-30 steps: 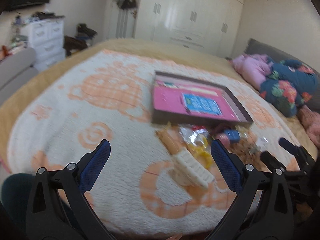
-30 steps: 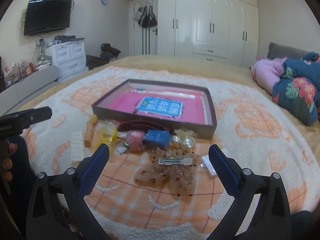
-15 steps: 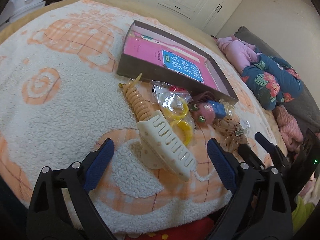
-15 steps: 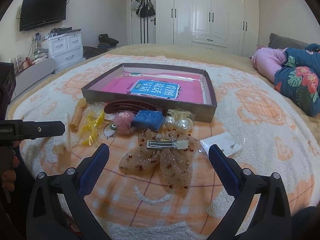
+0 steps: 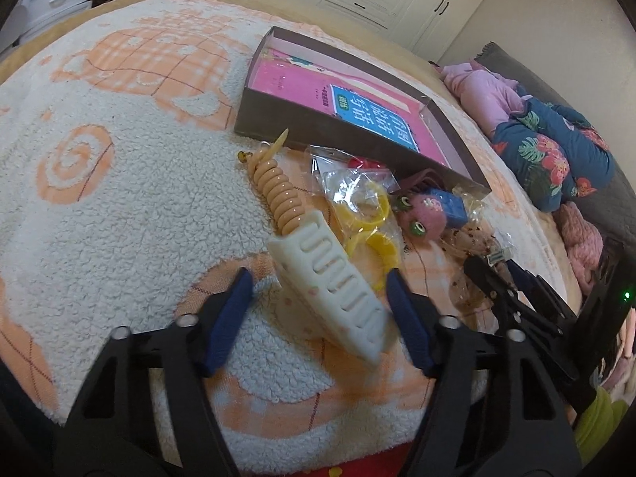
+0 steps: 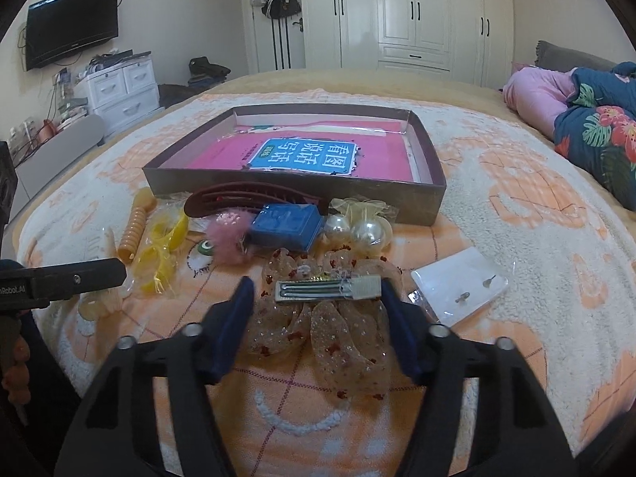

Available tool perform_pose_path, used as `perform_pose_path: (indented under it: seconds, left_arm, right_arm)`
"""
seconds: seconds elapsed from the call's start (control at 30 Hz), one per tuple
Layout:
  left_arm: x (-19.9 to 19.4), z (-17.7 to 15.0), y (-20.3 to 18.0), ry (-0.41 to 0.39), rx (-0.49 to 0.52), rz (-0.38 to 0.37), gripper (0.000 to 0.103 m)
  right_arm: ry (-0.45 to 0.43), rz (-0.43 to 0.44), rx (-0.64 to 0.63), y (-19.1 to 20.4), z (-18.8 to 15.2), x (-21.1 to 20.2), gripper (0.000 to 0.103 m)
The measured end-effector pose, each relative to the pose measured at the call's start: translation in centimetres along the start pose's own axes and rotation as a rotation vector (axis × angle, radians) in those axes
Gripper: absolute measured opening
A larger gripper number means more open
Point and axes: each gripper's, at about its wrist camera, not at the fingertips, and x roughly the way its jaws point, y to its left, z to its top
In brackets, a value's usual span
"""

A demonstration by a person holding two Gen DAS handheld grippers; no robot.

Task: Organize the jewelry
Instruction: 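Grasp the white claw clip with the left tool while the right grasps the bow clip, then carry the claw clip into the box with the left tool while the right carries the bow clip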

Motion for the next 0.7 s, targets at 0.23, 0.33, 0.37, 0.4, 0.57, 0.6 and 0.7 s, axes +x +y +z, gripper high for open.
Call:
perform_pose_path:
  seconds: [0.23, 0.33, 0.37, 0.4, 0.57, 0.6, 0.7]
  left_arm:
    - [-0.9, -0.4, -0.1, -0.007, 0.017, 0.019, 0.045]
    - [-1.8, -0.4, -0.4, -0.033, 0.028, 0.018, 0.045]
    - [-2.2, -0.3, -0.5, -0.049, 0.035, 0.015, 0.045]
    - [-2.5, -0.2, -0.7, -0.059, 0.041, 0.019, 0.045]
    - [-3.4, 0.7, -2.0, -0.1, 0.086, 0.016, 0.043]
    - [-3.4, 0.9, -2.3, -0.104, 0.093, 0.013, 0.043]
    - [-3.3, 1.6, -2.7, -0.114, 0.101, 0.005, 0.043]
  right_arm:
    - [-0.025, 0.024, -0.005, -0.1, 0.0, -0.7, 0.046]
    - [-0.051, 0.034, -0.017, 0.1, 0.1, -1.4, 0.045]
    - [-0.063, 0.039, -0.02, 0.1, 0.1, -1.7, 0.045]
    - [-0.075, 0.042, -0.022, 0.1, 0.2, -2.0, 0.045]
    - [-0.123, 0.053, -0.009, -0.3, 0.8, -3.2, 0.044]
    - [-0.135, 0.053, -0.005, -0.4, 0.9, -3.5, 0.044]
    - [-0.168, 0.042, 0.005, -0.9, 1.5, -4.2, 0.044]
